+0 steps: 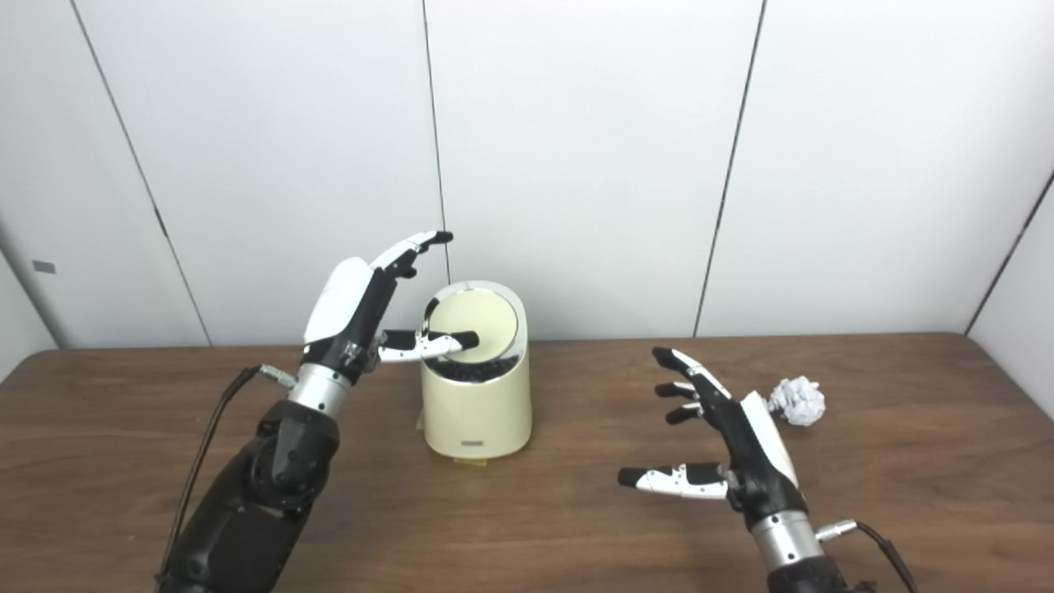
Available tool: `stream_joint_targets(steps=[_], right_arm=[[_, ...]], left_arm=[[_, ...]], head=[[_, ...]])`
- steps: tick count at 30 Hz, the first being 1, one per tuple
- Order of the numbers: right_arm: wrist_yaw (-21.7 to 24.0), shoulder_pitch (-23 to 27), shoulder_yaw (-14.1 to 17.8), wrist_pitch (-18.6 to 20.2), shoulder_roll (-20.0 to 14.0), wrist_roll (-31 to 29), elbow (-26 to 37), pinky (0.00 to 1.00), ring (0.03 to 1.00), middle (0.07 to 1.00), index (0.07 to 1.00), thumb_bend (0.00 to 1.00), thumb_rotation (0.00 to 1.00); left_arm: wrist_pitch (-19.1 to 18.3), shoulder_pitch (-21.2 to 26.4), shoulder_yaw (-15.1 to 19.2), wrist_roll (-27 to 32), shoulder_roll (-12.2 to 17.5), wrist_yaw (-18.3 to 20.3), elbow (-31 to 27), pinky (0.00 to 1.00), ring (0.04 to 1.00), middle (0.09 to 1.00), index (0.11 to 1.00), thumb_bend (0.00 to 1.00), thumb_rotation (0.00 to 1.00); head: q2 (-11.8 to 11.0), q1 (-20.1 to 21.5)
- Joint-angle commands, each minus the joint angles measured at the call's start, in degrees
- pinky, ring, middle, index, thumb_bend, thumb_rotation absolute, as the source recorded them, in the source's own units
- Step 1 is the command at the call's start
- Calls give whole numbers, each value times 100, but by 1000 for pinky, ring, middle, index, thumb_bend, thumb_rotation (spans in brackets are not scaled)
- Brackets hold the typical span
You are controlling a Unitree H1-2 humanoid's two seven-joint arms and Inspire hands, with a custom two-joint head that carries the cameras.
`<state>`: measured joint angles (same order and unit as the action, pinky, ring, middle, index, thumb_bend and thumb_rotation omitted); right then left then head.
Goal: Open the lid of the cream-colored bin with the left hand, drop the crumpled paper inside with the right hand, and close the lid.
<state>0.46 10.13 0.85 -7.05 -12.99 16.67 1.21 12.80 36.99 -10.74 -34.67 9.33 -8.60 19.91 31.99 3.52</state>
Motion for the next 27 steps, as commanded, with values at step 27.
stream_joint_targets(steps=[27], right_arm=[[-74, 97, 54, -173, -75, -31, 206, 596, 752, 872, 856, 790, 153]], left_arm=[[-28, 448, -230, -359, 189, -151, 216, 699, 863, 896, 899, 884, 166]], head=[[63, 64]])
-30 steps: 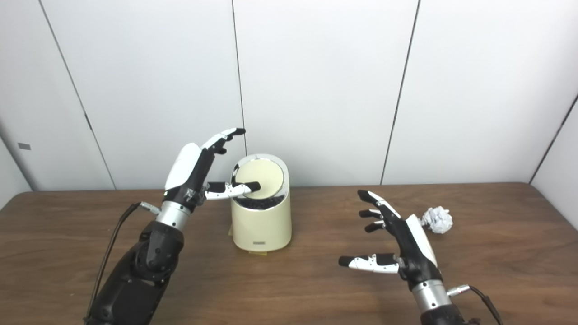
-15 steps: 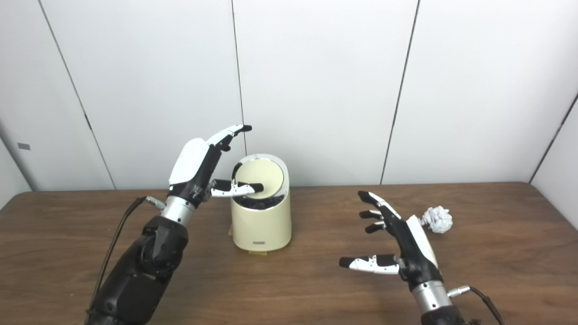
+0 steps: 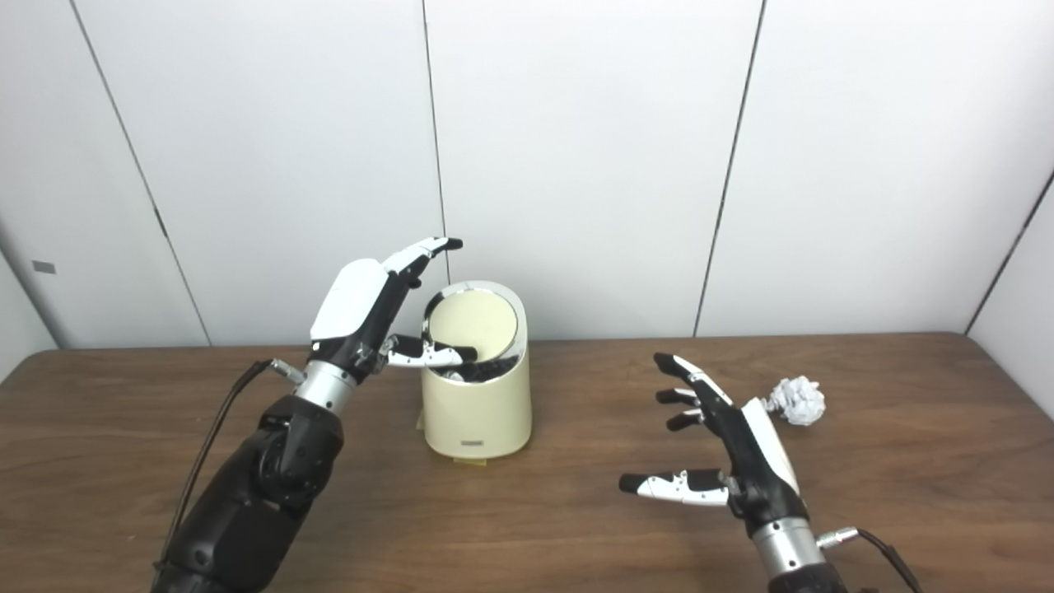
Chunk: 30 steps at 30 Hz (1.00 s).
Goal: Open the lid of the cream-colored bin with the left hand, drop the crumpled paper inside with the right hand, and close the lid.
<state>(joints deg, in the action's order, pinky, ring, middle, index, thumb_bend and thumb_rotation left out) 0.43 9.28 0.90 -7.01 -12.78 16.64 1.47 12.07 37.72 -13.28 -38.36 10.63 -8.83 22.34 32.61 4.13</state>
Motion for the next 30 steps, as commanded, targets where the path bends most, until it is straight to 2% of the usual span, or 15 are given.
stream_joint_targets(steps=[1, 12, 20, 25, 30], right_arm=[[-75, 183, 50, -167, -93, -23, 181, 595, 752, 871, 855, 791, 154], [-47, 160, 64, -17, -80, -17, 272, 602, 754, 872, 853, 793, 152], [-58, 161, 52, -64, -77, -6, 260, 594, 748, 866, 844, 795, 133], [-79, 173, 39, -148, -93, 35, 215, 588, 747, 862, 843, 794, 157], [-61, 166, 45, -93, -70, 7, 239, 596, 752, 866, 846, 792, 165]], left_arm=[[41, 385, 19, 7, 59, -126, -2, 700, 865, 897, 899, 881, 167], [106, 456, -40, -10, 64, -185, 244, 693, 857, 889, 894, 863, 144], [157, 527, -69, -11, 57, -266, 416, 693, 854, 884, 891, 847, 174], [185, 579, -79, 21, 33, -341, 512, 687, 848, 882, 887, 830, 183], [85, 625, -102, -24, 23, -345, 543, 693, 846, 881, 889, 804, 188]], head=[[2, 3], [20, 16], [28, 30], [39, 27], [54, 33]])
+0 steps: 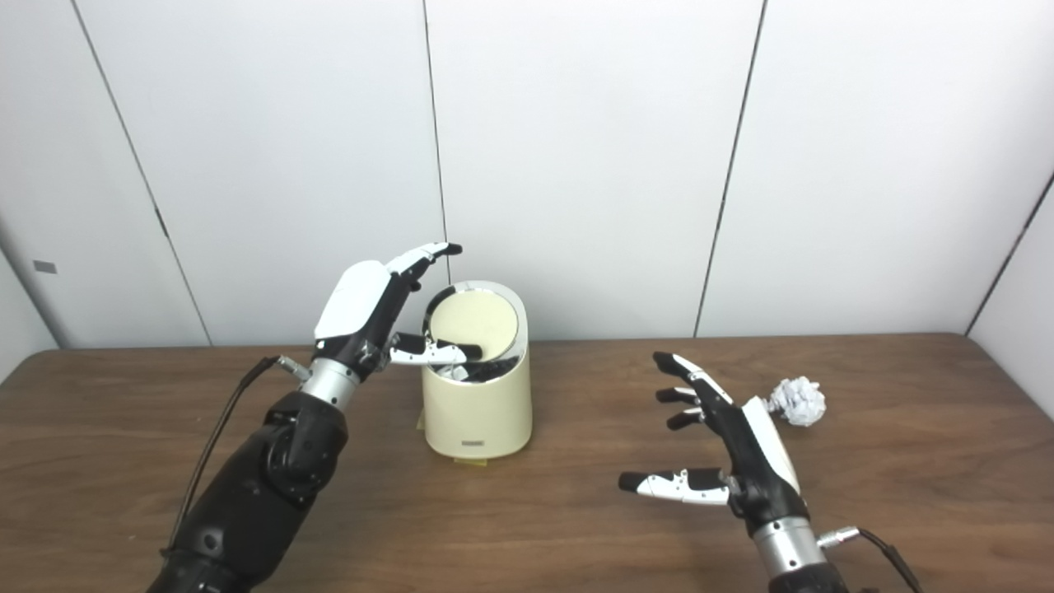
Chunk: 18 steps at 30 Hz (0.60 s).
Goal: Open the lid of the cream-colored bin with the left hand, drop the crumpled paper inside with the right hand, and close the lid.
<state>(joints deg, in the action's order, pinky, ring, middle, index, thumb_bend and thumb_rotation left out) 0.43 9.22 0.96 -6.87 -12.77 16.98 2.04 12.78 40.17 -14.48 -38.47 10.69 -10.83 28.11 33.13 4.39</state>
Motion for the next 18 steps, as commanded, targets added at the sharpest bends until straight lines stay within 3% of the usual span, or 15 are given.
stream_joint_targets(steps=[1, 6, 11, 18], right_arm=[[-63, 168, 41, -82, -62, -23, 197, 596, 751, 865, 845, 796, 159], [-65, 144, 33, -35, -45, 10, 274, 589, 745, 864, 843, 796, 154], [-67, 128, 41, 15, -25, -3, 314, 594, 744, 862, 841, 797, 132], [-65, 127, 45, 50, -26, -3, 335, 595, 747, 865, 847, 794, 126]], left_arm=[[-2, 386, 12, -20, 17, -148, -26, 691, 848, 881, 890, 796, 186], [-173, 386, -1, -57, -7, -94, -49, 686, 848, 881, 892, 777, 134], [-783, 341, -127, -246, 9, 196, -335, 678, 841, 876, 893, 775, 22], [-1493, 298, -373, -468, 112, 672, -684, 661, 846, 885, 891, 810, 0]], head=[[6, 11], [24, 9], [51, 6], [68, -6]])
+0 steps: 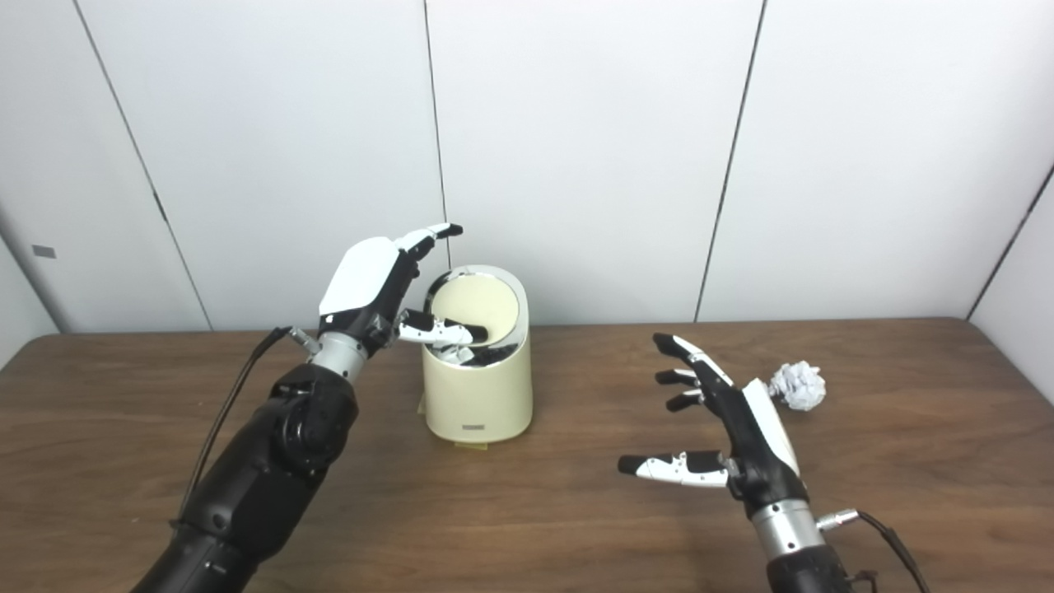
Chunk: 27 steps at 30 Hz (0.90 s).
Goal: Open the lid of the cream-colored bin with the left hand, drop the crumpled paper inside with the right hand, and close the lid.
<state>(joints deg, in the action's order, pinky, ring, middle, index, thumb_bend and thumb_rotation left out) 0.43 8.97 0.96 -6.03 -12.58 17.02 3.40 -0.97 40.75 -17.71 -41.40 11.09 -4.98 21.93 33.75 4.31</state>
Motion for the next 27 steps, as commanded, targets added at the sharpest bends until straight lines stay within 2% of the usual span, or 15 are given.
stream_joint_targets(steps=[1, 6, 9, 15, 21, 23, 27], right_arm=[[-69, 154, 49, -45, -44, -18, 188, 595, 748, 865, 847, 794, 124], [-85, 169, 55, -138, -50, -55, 126, 593, 751, 865, 847, 796, 147], [-112, 181, 48, -228, -67, -28, 78, 583, 749, 864, 849, 792, 152], [-109, 178, 55, -137, -39, -45, 117, 601, 754, 867, 849, 793, 153], [-115, 184, 45, -153, -51, -21, 90, 592, 751, 866, 850, 794, 154], [-114, 185, 50, -115, -43, -26, 101, 597, 751, 866, 849, 794, 153], [-123, 192, 51, -130, -51, -19, 78, 591, 748, 865, 848, 791, 137]], left_arm=[[-149, 232, -81, -189, 93, 117, -96, 662, 847, 887, 890, 811, 0], [-301, 210, -189, -194, 186, 325, -243, 727, 873, 908, 891, 809, 0], [-335, 197, -231, -220, 230, 391, -299, 737, 878, 916, 895, 812, 0], [-286, 160, -201, -131, 245, 405, -351, 739, 879, 918, 894, 818, 0], [-171, 126, -23, 179, 210, 413, -484, 687, 869, 908, 894, 803, 86], [-53, 109, 103, 332, 159, 294, -501, 676, 861, 897, 888, 775, 131], [422, 92, 513, 879, -35, -109, -402, 697, 840, 867, 856, 719, 192]], head=[[6, 5], [6, -7], [4, -5], [-12, -1], [-40, -11], [-50, -13], [-62, -26]])
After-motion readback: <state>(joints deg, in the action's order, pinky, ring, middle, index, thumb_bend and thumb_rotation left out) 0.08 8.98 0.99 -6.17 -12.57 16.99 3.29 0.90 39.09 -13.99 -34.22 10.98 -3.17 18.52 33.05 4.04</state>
